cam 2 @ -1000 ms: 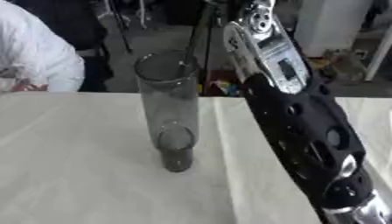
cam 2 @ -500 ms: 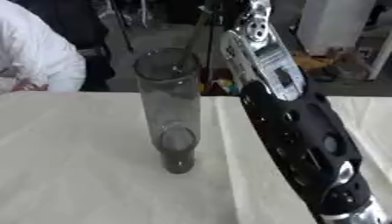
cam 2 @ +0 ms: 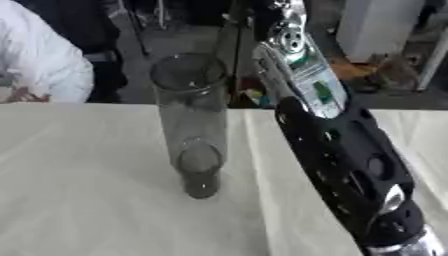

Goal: Arrange flowers into the vase.

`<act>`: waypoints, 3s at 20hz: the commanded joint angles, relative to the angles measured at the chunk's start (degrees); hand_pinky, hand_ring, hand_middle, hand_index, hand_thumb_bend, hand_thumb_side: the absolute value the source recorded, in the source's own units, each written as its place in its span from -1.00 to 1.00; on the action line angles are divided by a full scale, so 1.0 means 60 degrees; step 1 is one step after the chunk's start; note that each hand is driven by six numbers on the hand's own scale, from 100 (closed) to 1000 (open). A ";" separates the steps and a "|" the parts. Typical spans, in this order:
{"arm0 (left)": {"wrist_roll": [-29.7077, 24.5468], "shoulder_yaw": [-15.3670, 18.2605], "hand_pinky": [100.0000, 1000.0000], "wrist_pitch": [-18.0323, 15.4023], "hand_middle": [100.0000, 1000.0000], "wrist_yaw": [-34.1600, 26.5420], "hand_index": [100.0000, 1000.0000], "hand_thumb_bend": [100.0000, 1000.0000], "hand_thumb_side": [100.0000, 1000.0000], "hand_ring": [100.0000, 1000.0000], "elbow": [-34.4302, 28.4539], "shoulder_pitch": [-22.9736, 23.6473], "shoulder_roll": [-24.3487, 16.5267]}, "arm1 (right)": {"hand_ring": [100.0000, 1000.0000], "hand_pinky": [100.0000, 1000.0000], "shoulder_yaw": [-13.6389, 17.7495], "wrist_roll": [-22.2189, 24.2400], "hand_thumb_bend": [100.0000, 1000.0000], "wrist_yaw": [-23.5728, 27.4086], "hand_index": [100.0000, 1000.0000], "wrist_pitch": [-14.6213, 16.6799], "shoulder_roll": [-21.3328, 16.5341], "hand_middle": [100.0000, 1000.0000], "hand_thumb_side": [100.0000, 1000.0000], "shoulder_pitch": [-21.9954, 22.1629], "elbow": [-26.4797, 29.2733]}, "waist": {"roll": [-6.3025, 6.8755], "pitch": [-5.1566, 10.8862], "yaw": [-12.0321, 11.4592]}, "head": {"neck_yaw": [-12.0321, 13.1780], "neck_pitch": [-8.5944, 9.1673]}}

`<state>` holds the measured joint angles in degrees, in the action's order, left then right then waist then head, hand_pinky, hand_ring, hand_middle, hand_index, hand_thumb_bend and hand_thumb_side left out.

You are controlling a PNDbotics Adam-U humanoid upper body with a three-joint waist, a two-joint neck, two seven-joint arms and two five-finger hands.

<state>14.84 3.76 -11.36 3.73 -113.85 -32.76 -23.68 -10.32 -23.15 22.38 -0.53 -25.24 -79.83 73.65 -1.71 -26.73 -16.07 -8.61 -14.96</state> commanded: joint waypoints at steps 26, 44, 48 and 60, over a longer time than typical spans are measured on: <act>0.0114 0.0073 0.57 -0.0009 0.78 -0.0044 0.91 -1.00 1.00 0.81 -0.0124 -0.0153 -0.0089 | -1.00 -1.00 -0.0672 0.0596 -1.00 -0.0148 -1.00 -0.0804 -0.0113 -1.00 -0.58 -0.0183 0.0268 | -0.0259 0.0397 -0.0062 | 0.0104 0.0316; 0.0142 0.0078 0.56 -0.0015 0.76 -0.0095 0.90 -1.00 1.00 0.78 -0.0124 -0.0140 -0.0066 | -0.53 -0.69 -0.0703 0.1113 -1.00 -0.0758 -1.00 -0.0986 -0.0142 -1.00 -0.36 -0.0105 0.0298 | -0.0305 0.0511 -0.0013 | 0.0160 0.0391; 0.0141 0.0078 0.56 -0.0015 0.75 -0.0102 0.90 -1.00 1.00 0.78 -0.0124 -0.0154 -0.0061 | -0.54 -0.69 -0.0718 0.1040 -1.00 -0.0592 -1.00 -0.0953 -0.0160 -1.00 -0.24 -0.0088 0.0391 | -0.0300 0.0508 -0.0007 | 0.0176 0.0380; 0.0148 0.0080 0.55 -0.0003 0.75 -0.0114 0.90 -1.00 1.00 0.76 -0.0124 -0.0149 -0.0061 | -0.46 -0.62 -0.0773 0.1143 -0.95 -0.0718 -1.00 -0.0875 -0.0288 -1.00 0.12 0.0019 0.0457 | -0.0278 0.0546 0.0057 | 0.0250 0.0350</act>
<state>15.51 3.76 -11.34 3.29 -113.85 -32.88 -23.20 -15.25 -16.23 18.18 -6.00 -25.50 -78.62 75.12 -3.97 -25.33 -15.69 -7.18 -13.46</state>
